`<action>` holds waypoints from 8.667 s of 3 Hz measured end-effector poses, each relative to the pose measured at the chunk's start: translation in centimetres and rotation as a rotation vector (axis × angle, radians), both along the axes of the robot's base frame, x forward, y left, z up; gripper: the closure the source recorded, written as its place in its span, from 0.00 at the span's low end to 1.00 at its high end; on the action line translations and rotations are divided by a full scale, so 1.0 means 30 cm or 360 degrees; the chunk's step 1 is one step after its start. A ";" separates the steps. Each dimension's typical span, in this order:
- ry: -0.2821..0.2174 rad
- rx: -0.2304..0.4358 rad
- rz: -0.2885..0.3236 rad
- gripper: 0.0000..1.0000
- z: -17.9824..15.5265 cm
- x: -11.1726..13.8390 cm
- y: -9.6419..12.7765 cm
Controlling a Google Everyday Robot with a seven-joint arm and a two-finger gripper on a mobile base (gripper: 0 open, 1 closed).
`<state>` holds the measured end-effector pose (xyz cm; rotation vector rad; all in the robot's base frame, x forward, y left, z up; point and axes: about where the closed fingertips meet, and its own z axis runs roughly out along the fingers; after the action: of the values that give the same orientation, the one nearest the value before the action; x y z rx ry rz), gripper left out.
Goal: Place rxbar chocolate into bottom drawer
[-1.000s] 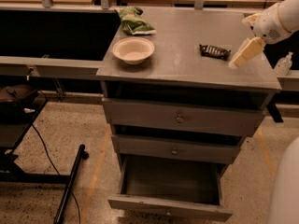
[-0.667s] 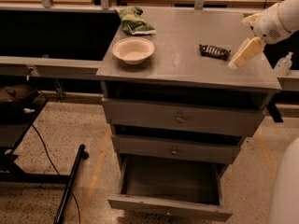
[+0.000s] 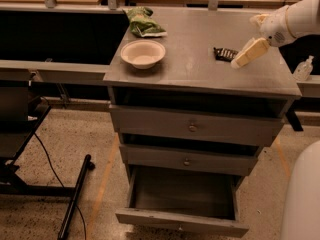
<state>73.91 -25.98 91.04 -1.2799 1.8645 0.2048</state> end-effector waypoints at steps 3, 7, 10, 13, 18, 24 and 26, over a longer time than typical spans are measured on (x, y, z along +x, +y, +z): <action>0.0057 0.0348 -0.0189 0.00 -0.167 0.160 0.033; 0.0124 0.0367 -0.0285 0.84 -0.250 0.203 -0.002; 0.0124 0.0367 -0.0284 1.00 -0.247 0.203 -0.001; 0.0124 0.0368 -0.0283 1.00 -0.247 0.203 0.000; 0.0125 0.0368 -0.0281 1.00 -0.245 0.202 0.001; 0.0142 0.0472 0.0009 0.89 -0.110 0.077 0.092; 0.0162 0.0461 0.0016 1.00 -0.124 0.074 0.092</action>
Offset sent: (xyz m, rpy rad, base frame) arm 0.0549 0.0092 -0.0459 0.2422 0.0122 -0.1361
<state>76.13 -23.24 87.33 -1.0960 1.8348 0.5338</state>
